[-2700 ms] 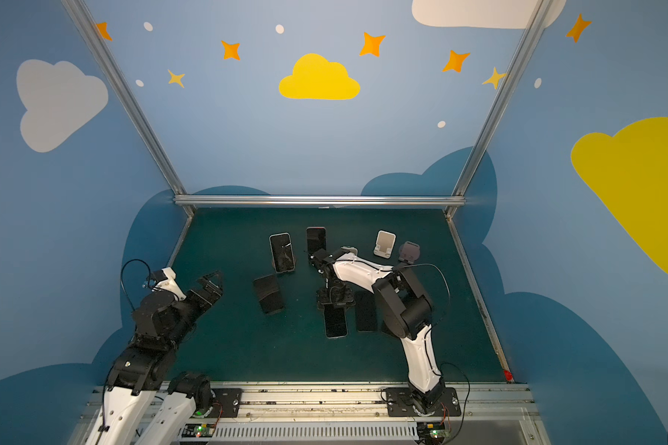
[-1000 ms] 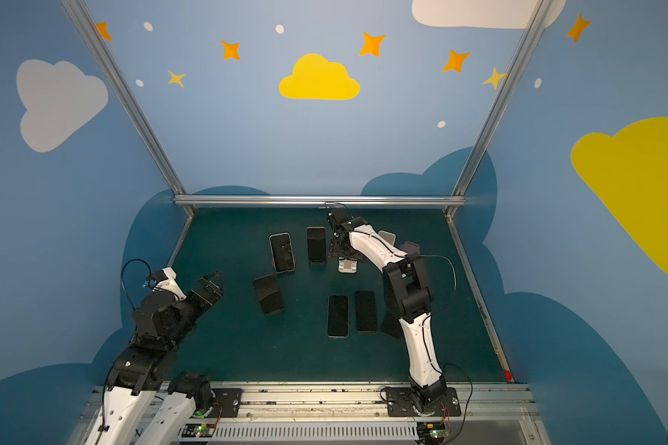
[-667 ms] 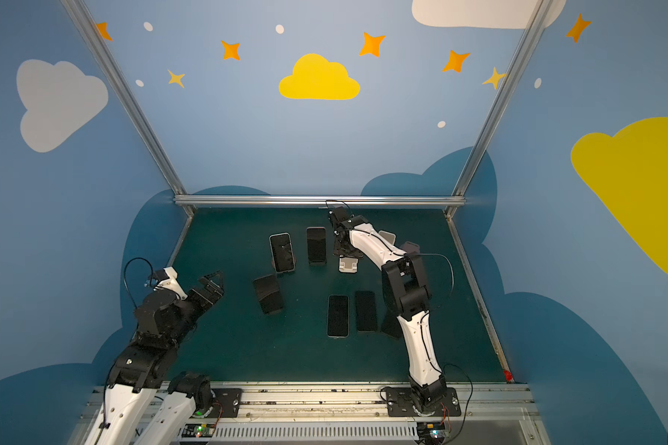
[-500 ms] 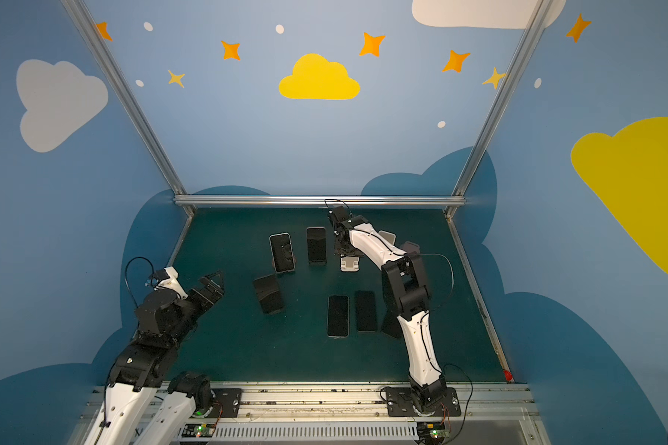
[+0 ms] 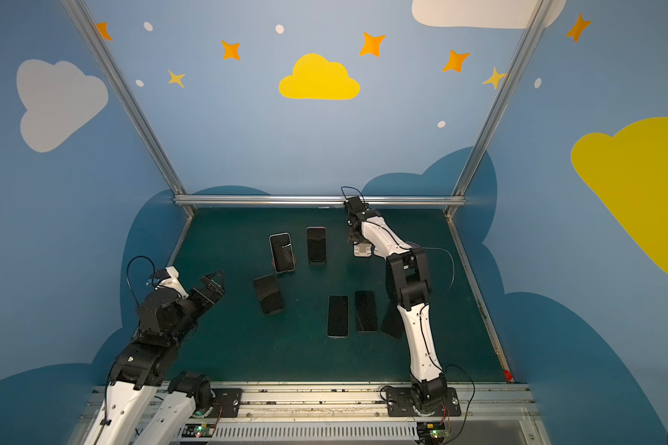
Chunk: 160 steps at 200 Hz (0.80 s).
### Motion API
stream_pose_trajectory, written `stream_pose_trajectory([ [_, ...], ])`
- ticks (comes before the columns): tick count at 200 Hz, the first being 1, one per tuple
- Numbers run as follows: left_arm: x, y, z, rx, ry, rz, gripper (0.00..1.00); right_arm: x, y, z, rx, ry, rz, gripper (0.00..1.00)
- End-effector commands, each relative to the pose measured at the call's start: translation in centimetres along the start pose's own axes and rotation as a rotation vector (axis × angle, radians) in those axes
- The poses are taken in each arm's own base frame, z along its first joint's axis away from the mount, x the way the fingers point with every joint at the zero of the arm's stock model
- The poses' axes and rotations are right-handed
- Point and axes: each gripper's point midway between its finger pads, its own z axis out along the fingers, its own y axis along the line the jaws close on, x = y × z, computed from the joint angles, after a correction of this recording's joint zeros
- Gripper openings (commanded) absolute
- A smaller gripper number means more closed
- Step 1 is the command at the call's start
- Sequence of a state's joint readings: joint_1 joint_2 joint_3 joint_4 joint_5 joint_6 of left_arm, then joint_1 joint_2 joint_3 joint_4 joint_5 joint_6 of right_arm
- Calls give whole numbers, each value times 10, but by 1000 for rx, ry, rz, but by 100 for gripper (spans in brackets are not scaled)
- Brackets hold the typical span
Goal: Remove the phone from the phone stand
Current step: Move the phone stand to the top-right of the table.
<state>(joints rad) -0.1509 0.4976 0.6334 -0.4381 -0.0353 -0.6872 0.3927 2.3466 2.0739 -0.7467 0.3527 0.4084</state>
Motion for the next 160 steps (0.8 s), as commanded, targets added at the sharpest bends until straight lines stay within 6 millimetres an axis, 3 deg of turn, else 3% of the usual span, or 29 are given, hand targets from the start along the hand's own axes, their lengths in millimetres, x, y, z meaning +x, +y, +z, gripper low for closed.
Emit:
stream_pose_trajectory([
  [1, -2, 1, 0, -6, -11, 16, 100, -6, -8, 2, -7, 2, 3, 74],
  [38, -3, 1, -1, -3, -16, 14, 100, -14, -2, -17, -37, -26, -25, 86],
  [115, -4, 2, -2, -6, -26, 12, 100, -44, 16, -108, -68, -193, -73, 88],
  [160, -5, 4, -4, -12, -35, 12, 100, -19, 52, -142, -226, -167, -108, 87],
])
